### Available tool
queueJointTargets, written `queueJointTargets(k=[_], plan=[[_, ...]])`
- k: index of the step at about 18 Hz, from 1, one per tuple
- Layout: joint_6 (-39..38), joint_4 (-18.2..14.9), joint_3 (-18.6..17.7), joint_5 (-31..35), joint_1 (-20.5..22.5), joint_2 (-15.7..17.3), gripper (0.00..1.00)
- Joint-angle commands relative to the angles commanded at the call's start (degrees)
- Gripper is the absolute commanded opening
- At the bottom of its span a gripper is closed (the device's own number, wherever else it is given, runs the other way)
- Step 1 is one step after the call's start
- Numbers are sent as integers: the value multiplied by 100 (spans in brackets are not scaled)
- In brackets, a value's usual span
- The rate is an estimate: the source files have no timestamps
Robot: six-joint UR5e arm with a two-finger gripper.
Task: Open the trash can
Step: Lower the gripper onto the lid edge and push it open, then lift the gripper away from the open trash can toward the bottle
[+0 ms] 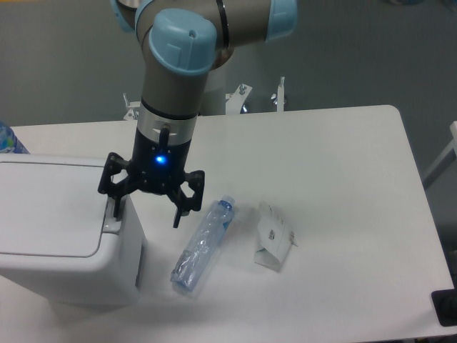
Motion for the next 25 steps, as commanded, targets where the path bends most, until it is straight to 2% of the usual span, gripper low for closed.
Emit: queueJointTargets(k=[9,12,16,19,21,25], plan=[[-9,-18,26,0,0,0,100],[-9,-26,175,18,61,-9,100],[97,17,386,0,772,18,100],[411,315,422,9,1299,-183,100],[859,465,474,18,1589,-403,100],[2255,343,475,53,2117,-597,100]])
